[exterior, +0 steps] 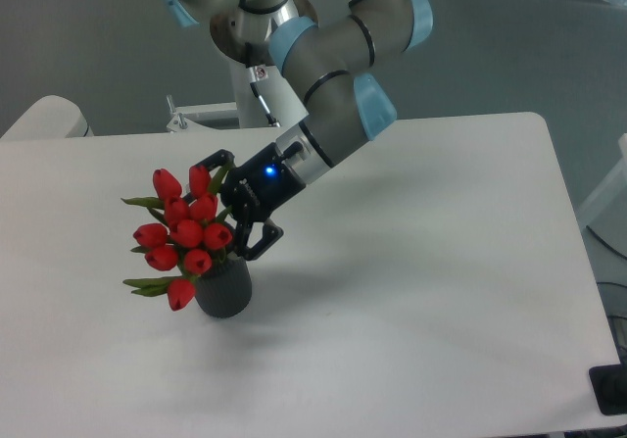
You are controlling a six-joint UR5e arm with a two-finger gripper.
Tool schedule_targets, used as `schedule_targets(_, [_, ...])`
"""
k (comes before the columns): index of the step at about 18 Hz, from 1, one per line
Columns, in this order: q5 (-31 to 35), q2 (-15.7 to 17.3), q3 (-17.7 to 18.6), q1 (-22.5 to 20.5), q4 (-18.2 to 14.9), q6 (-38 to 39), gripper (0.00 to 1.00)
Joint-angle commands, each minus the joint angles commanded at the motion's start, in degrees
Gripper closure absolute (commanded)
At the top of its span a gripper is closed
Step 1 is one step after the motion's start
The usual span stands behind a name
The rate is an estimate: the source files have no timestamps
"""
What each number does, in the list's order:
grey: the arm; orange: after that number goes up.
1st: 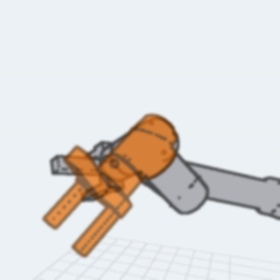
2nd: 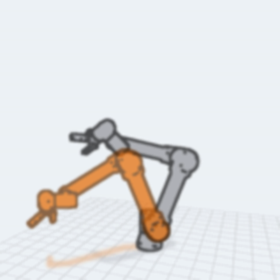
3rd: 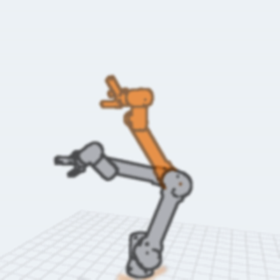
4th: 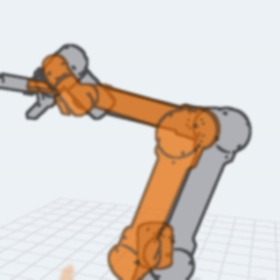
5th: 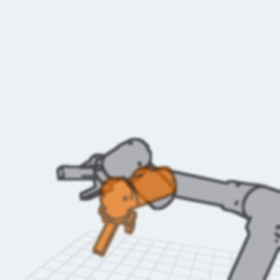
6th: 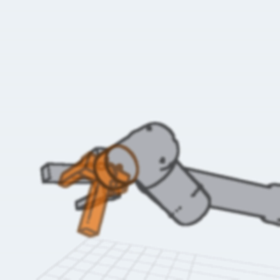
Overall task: Pick up the flowers from the vase
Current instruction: 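Lower the gripper around the tulip stems and close on them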
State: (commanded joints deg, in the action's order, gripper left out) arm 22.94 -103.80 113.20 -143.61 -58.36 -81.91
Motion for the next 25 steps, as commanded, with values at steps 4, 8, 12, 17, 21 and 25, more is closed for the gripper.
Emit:
schedule_targets(4, [0.0, -0.3, -0.2, 0.0, 0.1, 0.0, 0.00])
schedule_targets(8, [0.0, -0.4, -0.4, 0.0, 0.0, 0.1, 0.48])
schedule_targets(12, [-0.1, -0.3, -1.0, -0.1, 0.0, 0.5, 0.83])
schedule_targets(17, [-2.5, 0.0, -1.0, -0.8, 0.0, 0.7, 0.86])
schedule_targets(21, [-3.7, 0.7, -0.5, -2.0, -0.1, 0.8, 0.86])
schedule_targets(25, [-6.5, 3.6, -0.5, -3.1, 0.0, 6.1, 0.86])
